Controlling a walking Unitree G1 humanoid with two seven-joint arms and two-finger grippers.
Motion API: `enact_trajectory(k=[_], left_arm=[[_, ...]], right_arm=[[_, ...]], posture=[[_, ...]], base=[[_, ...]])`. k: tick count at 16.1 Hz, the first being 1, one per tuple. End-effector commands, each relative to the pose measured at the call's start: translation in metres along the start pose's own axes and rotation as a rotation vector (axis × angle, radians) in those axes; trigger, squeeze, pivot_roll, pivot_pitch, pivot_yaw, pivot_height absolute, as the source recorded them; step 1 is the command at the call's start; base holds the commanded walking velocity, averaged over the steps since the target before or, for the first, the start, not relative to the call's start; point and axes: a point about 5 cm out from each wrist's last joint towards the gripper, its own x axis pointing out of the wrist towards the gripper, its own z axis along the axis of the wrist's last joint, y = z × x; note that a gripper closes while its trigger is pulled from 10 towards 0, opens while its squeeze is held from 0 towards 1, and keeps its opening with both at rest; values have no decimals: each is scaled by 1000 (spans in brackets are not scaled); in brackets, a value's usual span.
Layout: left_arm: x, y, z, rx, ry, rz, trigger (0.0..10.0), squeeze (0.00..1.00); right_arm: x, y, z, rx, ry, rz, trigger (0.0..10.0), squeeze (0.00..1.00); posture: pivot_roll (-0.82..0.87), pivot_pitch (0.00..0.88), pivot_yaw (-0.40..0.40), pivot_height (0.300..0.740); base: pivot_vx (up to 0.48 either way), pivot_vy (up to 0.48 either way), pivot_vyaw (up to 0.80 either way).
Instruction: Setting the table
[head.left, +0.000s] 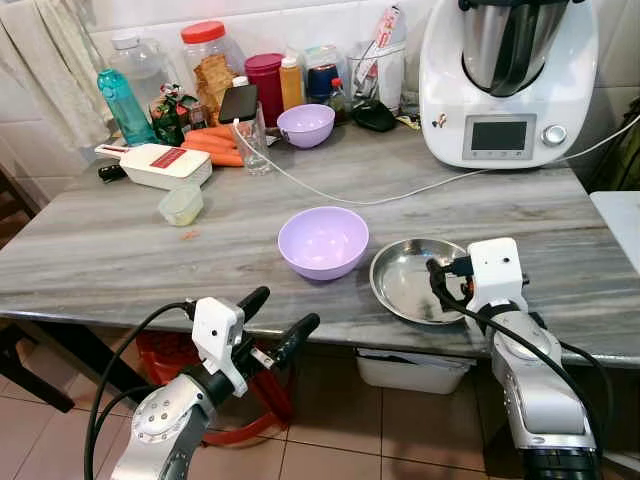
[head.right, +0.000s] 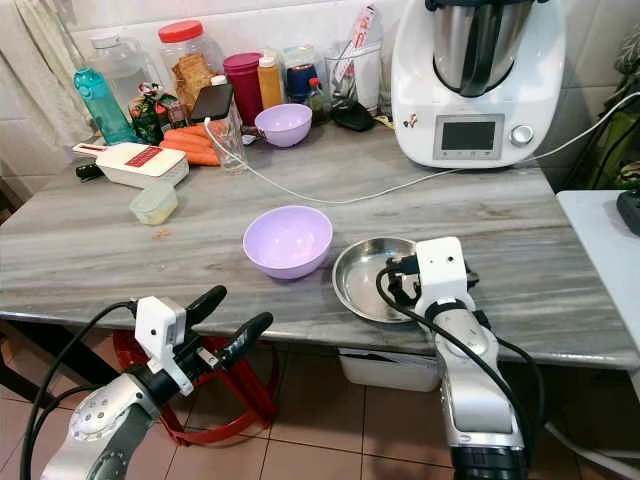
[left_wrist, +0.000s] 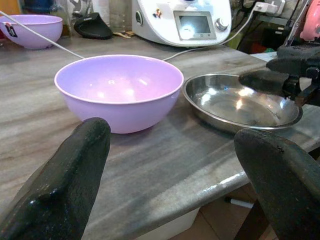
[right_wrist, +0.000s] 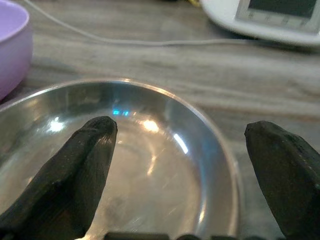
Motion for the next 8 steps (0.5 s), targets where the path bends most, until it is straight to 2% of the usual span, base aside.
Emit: enact_trajectory(k=[1,8], left_arm=[[-2,1,-1,5,13,5,10000,0],[-6,3,-2,4,20,4,10000,0]], right_arm=[[1,5,3,25,6,26,10000,1000],[13,21,9,18,62,151,10000,1000]], posture=[[-57,0,133,740],[-51,0,124,740]], base=[[0,0,0],[0,0,0]])
